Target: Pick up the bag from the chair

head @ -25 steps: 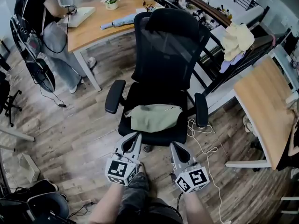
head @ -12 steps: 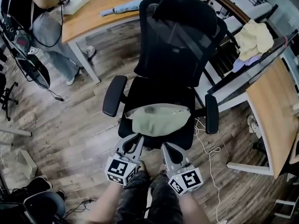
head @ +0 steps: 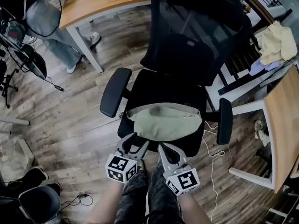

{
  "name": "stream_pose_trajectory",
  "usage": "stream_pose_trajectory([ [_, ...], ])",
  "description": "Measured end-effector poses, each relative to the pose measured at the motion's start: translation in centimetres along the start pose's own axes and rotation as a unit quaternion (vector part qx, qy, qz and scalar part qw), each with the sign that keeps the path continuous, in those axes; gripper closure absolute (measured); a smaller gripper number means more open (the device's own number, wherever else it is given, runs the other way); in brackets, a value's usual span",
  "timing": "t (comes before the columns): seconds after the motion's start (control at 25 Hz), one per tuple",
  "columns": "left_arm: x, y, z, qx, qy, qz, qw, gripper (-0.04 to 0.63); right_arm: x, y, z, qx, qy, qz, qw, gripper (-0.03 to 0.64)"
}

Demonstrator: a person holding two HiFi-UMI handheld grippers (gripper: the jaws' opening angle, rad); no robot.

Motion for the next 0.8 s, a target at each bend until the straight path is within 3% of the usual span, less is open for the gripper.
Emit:
stream_pose_trajectory([
  [0.24,-1.9,1.3,-1.6,0.009,-0.015,0.037,0.9992,0.374,-1.4,-2.6,-0.4,-0.009,0.008,0.008,1.000,0.609],
  [0.48,-2.0,2.3,-3.8,-0.011,-0.049,0.109,0.9928,0.357,-2.0,-5.3,0.3,-0.034,0.015,0.008,0.999,0.609],
  [0.8,-2.0,3.5,-6.3,-0.016,-0.045,0.157,0.9865,0.342,-2.0,-7.8,1.8,-0.068,0.023,0.012,0.997,0.609],
])
Point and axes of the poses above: the fingertips, and each gripper's own axes: z backward along the fingers, y to its left, x out of its top, the point moved 6 cm from there along z, backward along the fingers, and after that the axes turned 15 degrees about -y, right-handed, at the moved point
